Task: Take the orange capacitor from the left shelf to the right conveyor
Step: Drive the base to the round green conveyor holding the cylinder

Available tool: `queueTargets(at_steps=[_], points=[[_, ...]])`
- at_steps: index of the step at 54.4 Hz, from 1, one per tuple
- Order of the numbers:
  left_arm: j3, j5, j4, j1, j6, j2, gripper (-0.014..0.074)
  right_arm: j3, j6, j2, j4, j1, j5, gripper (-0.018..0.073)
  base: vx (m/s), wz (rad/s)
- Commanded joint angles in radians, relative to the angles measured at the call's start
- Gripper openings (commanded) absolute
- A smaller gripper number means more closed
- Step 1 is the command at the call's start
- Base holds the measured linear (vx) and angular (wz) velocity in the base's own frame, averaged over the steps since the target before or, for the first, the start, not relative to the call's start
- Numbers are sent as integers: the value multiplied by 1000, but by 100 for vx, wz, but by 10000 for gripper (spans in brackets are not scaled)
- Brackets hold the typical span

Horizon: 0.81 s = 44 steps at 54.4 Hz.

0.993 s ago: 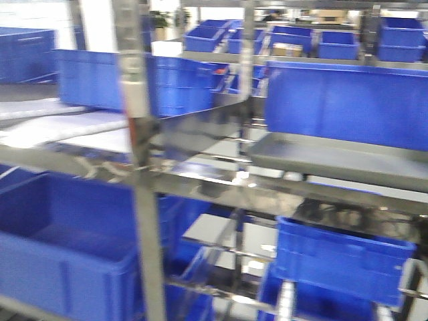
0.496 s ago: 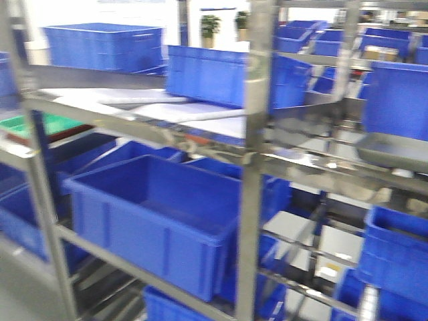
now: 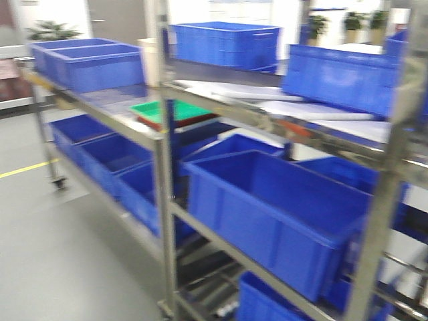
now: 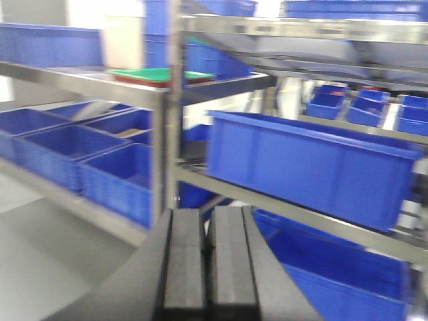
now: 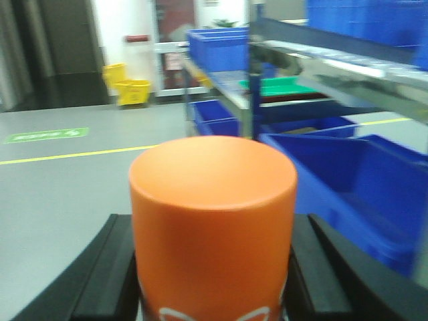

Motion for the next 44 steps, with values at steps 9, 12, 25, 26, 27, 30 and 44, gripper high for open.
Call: queueTargets(at_steps=[9,12,25,26,27,30,44], points=[[-30,-83,-5,-8,-6,-4,-6,-30,0,4,-12,-4,-90,-8,2,59],[-30,-83,-5,-8,-6,-4,-6,-30,0,4,-12,-4,-90,-8,7,57],[-30,-83,-5,-8,-6,-4,-6,-30,0,4,-12,-4,-91,-8,14,56],[-30,-83,-5,-8,-6,-4,-6,-30,0,4,-12,-4,-91,-8,17,58],[-30,-83,-5,-8,-6,-4,-6,-30,0,4,-12,-4,-91,-8,18,58],[-30,-83,-5,-8,-6,-4,-6,-30,0,4,-12,-4,-91,-8,18,58],[-30,-83,-5,-8,-6,-4,-6,-30,0,4,-9,-4,-94,-8,19,58]])
